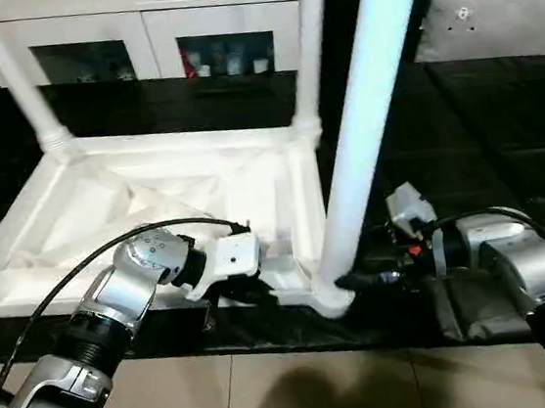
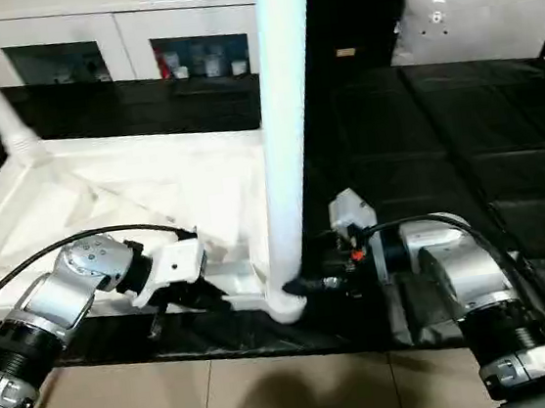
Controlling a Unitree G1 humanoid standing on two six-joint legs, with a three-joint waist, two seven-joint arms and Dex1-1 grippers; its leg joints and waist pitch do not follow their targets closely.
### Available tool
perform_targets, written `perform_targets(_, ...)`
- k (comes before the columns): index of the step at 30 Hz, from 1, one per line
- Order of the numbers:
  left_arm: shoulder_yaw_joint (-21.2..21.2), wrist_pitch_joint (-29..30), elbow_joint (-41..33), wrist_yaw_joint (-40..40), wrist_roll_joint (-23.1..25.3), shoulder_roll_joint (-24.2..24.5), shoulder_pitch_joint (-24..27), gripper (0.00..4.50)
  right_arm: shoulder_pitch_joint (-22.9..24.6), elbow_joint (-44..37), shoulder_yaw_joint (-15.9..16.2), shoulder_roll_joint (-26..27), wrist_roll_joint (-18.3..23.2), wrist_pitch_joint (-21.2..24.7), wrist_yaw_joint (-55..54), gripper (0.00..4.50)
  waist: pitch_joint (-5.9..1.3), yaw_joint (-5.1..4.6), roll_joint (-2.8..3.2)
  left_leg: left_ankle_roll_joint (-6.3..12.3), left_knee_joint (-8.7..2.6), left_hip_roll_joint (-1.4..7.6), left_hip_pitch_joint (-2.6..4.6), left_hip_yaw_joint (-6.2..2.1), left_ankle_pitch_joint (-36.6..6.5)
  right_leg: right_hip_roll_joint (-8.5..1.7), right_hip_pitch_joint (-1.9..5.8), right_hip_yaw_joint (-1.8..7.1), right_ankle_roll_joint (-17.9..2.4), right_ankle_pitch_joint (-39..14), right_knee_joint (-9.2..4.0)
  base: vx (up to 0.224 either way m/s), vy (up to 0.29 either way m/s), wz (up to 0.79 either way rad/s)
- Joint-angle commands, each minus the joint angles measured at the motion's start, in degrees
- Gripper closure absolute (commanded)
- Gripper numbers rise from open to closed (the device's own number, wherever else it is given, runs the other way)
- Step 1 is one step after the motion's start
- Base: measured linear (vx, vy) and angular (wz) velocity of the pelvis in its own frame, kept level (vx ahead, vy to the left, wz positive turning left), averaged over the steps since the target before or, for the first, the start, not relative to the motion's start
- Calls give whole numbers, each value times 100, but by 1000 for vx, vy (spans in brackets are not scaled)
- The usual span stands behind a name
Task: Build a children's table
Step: Rotate leg to tighten
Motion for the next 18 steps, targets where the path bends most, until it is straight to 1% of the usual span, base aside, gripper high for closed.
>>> perform_targets(1,-382,-141,-75,-327,142,8,11,450,-48,16,64,-25,-22,2,149,156,-384,-10,-38,216,-383,356,87,-118,-1384,-362,257,259,-1239,-1521,-378,0,0,0)
perform_targets(4,-393,-171,-77,-398,123,-3,11,450,-49,14,108,-19,30,56,246,178,-385,3,-39,219,-380,356,83,-120,-1374,-365,264,259,-1249,-1483,-370,0,0,0)
perform_targets(6,-396,-182,-68,-412,127,-9,9,450,-41,8,133,-21,49,101,300,199,-382,8,-44,215,-378,349,81,-119,-1386,-369,269,259,-1225,-1563,-379,0,0,0)
perform_targets(7,-398,-190,-61,-421,130,-13,7,450,-34,6,153,-22,63,133,341,199,-382,13,-35,208,-382,354,81,-124,-1390,-372,268,258,-1217,-1603,-383,0,0,0)
perform_targets(10,-389,-182,-47,-433,106,-18,9,450,11,-16,195,-25,117,209,417,227,-383,15,-46,196,-381,354,85,-124,-1409,-372,266,258,-1198,-1647,-386,0,0,0)
perform_targets(11,-369,-145,-51,-428,84,-25,21,450,41,-49,199,-23,139,235,419,235,-384,18,-41,193,-382,356,87,-126,-1402,-371,266,258,-1198,-1639,-383,0,0,0)
perform_targets(14,-258,100,-80,-298,-5,-106,64,450,156,-182,139,26,260,388,351,243,-386,29,-33,190,-379,353,87,-123,-1374,-369,265,257,-1209,-1582,-375,0,0,0)
perform_targets(15,-194,251,-105,-210,-58,-159,78,450,205,-259,94,61,323,496,284,243,-385,29,-39,189,-380,355,92,-120,-1362,-363,268,259,-1213,-1562,-375,0,0,0)
perform_targets(17,-122,429,-151,-120,-129,-220,96,450,251,-334,56,103,348,573,166,250,-382,35,-42,183,-384,353,86,-120,-1364,-364,271,259,-1212,-1584,-378,0,0,0)
perform_targets(18,-6,772,-239,96,-211,-335,118,450,312,-404,11,206,287,644,-156,251,-381,34,-43,170,-385,354,82,-122,-1381,-369,273,261,-1197,-1633,-376,0,0,0)
